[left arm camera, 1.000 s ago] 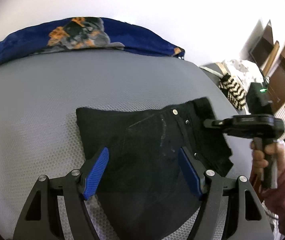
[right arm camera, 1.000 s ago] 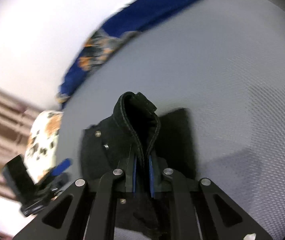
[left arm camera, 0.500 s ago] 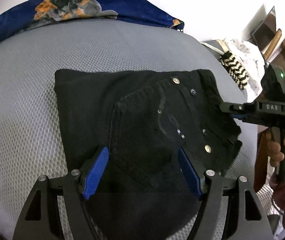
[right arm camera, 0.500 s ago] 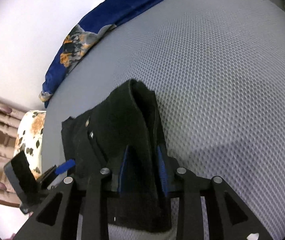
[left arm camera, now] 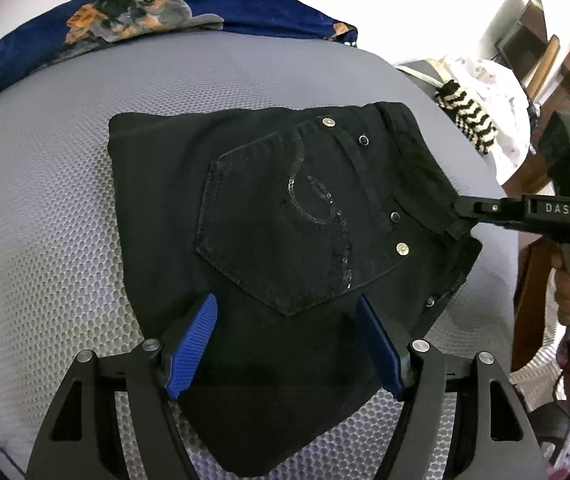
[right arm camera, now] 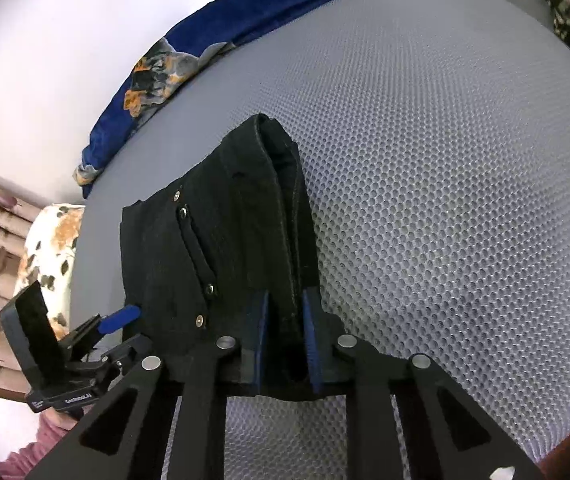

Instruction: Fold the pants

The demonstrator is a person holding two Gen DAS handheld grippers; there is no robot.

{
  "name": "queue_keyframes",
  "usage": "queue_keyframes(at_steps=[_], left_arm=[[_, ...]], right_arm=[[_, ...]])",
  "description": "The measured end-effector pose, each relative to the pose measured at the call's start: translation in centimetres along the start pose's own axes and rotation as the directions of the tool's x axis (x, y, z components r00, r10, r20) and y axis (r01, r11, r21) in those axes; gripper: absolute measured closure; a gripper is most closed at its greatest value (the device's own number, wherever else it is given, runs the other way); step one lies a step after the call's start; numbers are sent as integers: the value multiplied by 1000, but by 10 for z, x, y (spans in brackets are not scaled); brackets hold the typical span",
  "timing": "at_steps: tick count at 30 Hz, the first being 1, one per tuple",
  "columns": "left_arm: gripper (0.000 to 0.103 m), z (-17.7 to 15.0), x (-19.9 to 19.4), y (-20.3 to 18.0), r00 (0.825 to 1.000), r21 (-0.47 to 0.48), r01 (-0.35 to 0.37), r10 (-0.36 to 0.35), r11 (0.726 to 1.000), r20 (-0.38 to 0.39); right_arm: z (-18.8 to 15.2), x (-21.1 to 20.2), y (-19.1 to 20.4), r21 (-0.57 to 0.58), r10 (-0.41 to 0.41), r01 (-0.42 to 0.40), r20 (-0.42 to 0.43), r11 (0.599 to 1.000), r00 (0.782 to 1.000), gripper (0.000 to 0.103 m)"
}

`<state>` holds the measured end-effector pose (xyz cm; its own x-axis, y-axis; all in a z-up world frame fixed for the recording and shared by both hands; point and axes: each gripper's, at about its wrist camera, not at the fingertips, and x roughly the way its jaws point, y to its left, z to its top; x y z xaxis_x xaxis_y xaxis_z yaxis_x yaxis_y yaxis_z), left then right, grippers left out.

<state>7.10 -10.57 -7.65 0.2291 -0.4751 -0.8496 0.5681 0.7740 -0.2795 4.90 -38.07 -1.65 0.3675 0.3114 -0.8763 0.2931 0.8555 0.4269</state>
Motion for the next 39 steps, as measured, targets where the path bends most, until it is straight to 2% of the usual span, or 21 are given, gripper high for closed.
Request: queue_keyframes(at_steps=[6,17,24,34,39], left_arm=[[32,-1,4,-10,997,42,-81,81,996,-6],[32,-5,2,-12,994,65,-110,112,992,-14],[32,-12,8,-15,989,107,-138,143,985,-42],[31,-12,9,-17,987,91,-154,158,984,-42],[30,-11,9,-17,985,82,-165,169,983,-42]], right_arm=[[-4,-3,10,-42,-67,68,33,997,997,91],[-13,-21,22,-63,-96,100,63,993,993,93],[-18,-7,10,-55,-133,135,35,989,990,93],[-18,6,-3,-18,-108,108,5,994,994,92],[-13,6,-4,-11,-94,94,-4,995,996,87]])
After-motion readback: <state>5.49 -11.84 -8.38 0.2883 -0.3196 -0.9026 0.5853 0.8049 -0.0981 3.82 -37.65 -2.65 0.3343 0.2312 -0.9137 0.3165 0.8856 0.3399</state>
